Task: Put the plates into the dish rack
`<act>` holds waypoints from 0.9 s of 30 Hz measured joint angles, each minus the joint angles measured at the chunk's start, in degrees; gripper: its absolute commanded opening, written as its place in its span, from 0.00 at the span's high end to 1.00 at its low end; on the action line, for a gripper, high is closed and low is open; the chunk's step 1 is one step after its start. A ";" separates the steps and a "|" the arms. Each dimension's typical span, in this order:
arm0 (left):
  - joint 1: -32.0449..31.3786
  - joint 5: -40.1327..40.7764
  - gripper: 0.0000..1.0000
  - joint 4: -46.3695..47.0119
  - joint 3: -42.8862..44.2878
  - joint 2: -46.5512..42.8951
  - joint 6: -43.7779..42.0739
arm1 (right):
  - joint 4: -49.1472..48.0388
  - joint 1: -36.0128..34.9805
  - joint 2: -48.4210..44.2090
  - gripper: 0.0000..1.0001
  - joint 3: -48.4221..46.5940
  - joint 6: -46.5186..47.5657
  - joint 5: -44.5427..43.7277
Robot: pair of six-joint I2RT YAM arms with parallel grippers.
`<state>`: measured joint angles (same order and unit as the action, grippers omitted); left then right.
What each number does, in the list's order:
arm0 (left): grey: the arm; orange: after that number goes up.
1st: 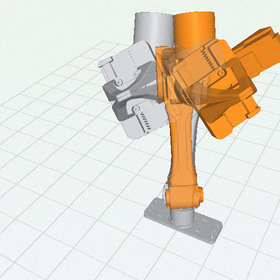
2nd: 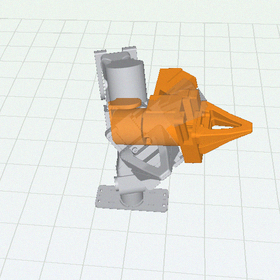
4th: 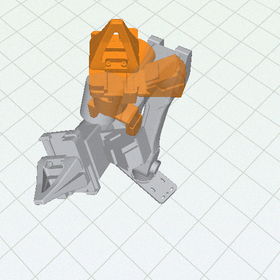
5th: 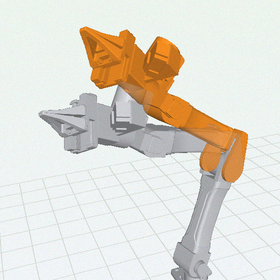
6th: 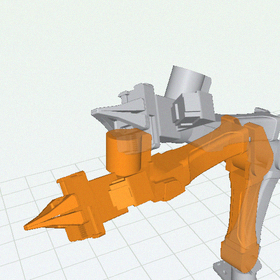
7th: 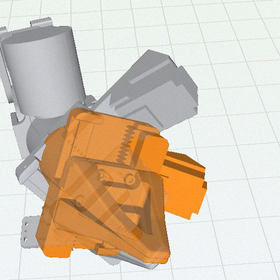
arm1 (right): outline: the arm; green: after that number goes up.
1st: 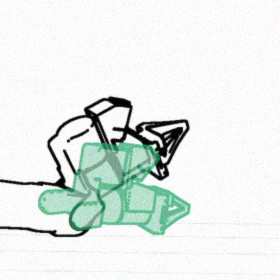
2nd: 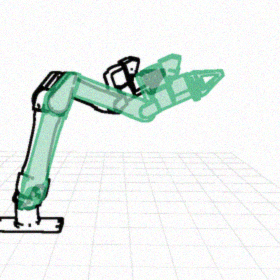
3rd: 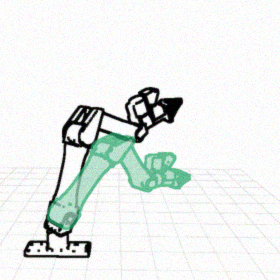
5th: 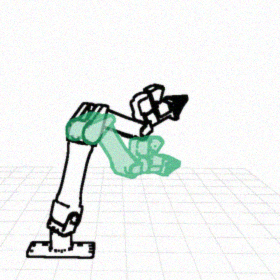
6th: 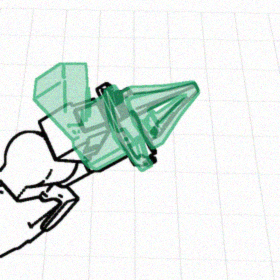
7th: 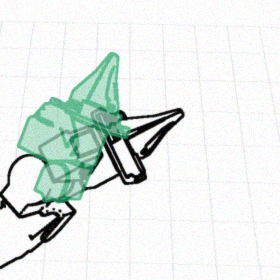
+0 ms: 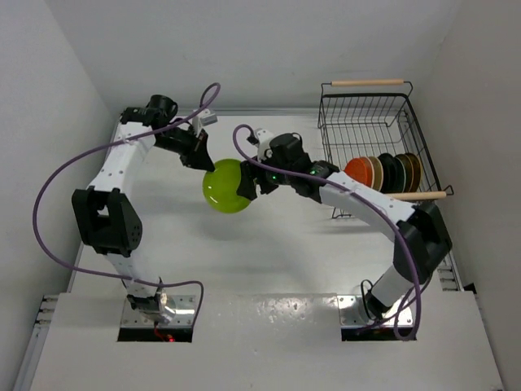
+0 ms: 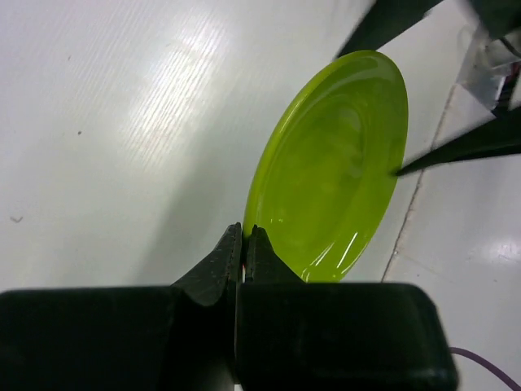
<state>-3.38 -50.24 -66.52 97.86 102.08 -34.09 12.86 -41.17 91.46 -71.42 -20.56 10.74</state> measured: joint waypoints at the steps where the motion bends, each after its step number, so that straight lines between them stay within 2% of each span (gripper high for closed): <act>1: -0.57 -0.42 1.00 -0.35 0.02 -1.31 -0.02 | -1.05 -0.11 1.44 0.33 -0.07 -0.83 0.87; 3: -0.76 -1.05 1.00 -1.46 0.04 -3.15 -0.35 | -2.43 -0.11 3.48 0.48 -0.09 -2.47 2.14; 4: -0.68 -1.11 1.00 -1.90 0.04 -3.69 -0.59 | -2.95 -0.11 4.17 0.71 -0.13 -3.30 2.73; 5: -0.59 -1.18 1.00 -2.19 0.04 -3.98 -0.83 | -3.67 -0.04 4.66 0.84 -0.13 -4.28 3.56; 7: -0.33 -0.07 1.00 -2.27 0.04 -4.20 -1.57 | -4.24 0.20 4.83 1.00 -0.15 -6.10 4.22; 9: -0.13 1.11 0.79 0.00 0.04 -4.44 0.00 | -5.44 0.50 4.57 1.00 -0.13 -7.21 4.94; 10: -0.11 2.62 0.62 1.05 0.04 -4.63 1.97 | -5.66 0.50 4.46 1.00 -0.09 -7.39 4.70; 12: 0.00 6.97 0.50 2.54 0.00 -5.66 5.35 | -5.70 0.57 3.13 1.00 0.55 -7.30 3.08; 13: 0.39 9.20 0.39 3.32 0.00 -6.12 7.15 | -5.05 0.83 2.14 1.00 0.59 -7.10 1.64; 16: 3.13 17.22 0.22 5.68 0.00 -7.37 11.78 | -0.26 2.40 -1.88 1.00 -0.48 -5.40 -4.76; 18: 5.20 22.14 0.16 6.99 0.00 -7.87 13.86 | 5.49 3.96 -3.76 1.00 -3.85 -3.37 -11.63; 24: 8.79 33.42 0.15 11.23 -4.04 -11.93 16.44 | 19.26 11.02 -5.46 1.00 -16.37 6.38 -38.32; 27: 9.38 36.00 0.15 12.59 -7.48 -14.45 16.65 | 26.93 15.87 -4.50 1.00 -18.97 8.68 -46.64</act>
<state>6.00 -14.24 -53.93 90.39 87.64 -17.43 39.79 -25.30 86.96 -90.39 -11.88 -35.90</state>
